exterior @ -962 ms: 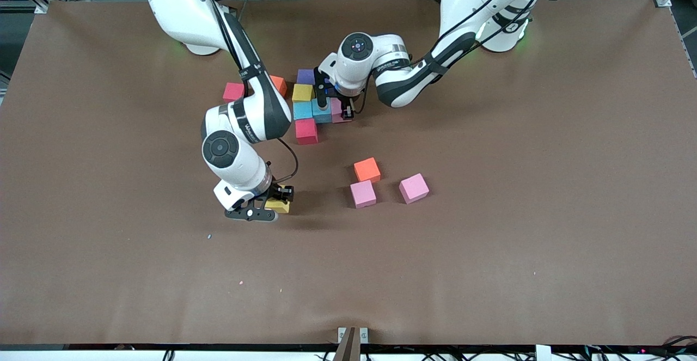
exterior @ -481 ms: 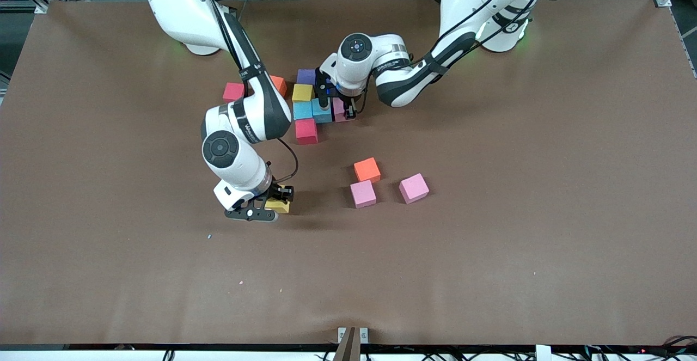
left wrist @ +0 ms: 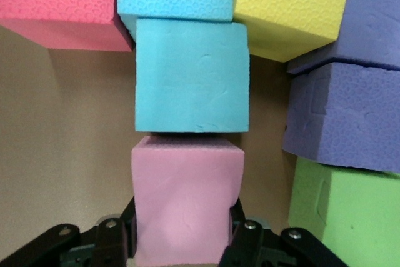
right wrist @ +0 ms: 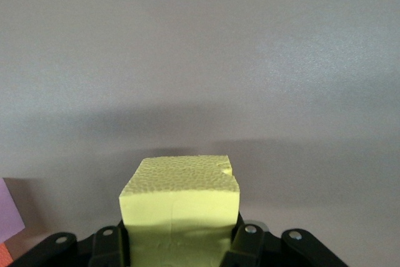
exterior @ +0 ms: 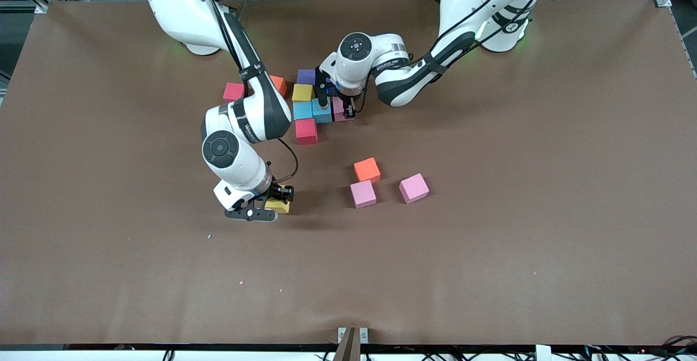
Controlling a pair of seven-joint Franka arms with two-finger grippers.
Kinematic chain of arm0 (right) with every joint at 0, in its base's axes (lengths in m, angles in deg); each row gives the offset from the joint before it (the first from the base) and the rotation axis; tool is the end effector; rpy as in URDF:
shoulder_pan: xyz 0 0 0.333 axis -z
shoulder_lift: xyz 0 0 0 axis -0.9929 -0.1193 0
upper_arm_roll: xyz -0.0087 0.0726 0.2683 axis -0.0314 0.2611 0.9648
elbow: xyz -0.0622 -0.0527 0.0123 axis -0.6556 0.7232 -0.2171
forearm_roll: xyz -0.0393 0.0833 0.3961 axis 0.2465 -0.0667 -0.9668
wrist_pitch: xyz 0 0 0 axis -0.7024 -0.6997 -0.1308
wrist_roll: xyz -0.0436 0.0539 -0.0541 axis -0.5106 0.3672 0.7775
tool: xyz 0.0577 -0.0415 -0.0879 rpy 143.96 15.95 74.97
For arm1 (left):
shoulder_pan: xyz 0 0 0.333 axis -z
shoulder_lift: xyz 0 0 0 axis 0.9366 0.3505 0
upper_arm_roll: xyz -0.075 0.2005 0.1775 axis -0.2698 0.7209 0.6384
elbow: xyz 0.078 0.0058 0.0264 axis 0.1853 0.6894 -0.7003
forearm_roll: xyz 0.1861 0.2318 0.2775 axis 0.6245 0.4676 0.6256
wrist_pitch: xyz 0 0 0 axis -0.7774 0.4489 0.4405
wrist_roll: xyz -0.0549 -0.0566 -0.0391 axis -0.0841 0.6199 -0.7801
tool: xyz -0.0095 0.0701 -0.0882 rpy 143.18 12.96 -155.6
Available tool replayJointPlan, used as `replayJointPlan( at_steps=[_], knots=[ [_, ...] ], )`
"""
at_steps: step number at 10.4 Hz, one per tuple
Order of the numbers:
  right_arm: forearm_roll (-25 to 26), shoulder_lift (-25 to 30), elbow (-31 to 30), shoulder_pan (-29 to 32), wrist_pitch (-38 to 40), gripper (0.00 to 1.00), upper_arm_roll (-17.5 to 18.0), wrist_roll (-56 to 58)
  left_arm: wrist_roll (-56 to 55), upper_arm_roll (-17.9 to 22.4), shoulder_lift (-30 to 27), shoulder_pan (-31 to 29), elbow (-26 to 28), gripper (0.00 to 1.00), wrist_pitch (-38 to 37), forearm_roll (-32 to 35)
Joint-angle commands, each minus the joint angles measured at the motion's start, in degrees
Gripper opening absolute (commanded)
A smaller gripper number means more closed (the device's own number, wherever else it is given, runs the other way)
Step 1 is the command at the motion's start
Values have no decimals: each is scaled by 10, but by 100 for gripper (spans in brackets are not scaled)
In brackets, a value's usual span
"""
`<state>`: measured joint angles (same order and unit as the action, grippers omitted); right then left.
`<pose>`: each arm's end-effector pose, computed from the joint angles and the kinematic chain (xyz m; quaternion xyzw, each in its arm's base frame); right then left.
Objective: Arrange 11 blocks into digit 3
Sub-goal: 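Release the pink cube and raise the left gripper from the cluster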
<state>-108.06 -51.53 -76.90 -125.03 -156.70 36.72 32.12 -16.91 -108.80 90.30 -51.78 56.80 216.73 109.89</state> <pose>0.6179 0.2940 0.2248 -0.9978 0.0466 -0.0187 0.0425 0.2893 -0.5342 0.1591 0.7461 -0.6611 -0.0070 0.0787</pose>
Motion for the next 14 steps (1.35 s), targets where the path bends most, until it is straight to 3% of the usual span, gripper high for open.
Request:
replayJointPlan(
  at_steps=[1, 14],
  knots=[
    [6, -5, 11, 0, 6, 26, -1, -13, 9, -3, -9, 2, -4, 28, -7, -5],
    [8, -7, 11, 0, 6, 26, -1, -13, 9, 0, 5, 5, -7, 29, 0, 9]
  ],
)
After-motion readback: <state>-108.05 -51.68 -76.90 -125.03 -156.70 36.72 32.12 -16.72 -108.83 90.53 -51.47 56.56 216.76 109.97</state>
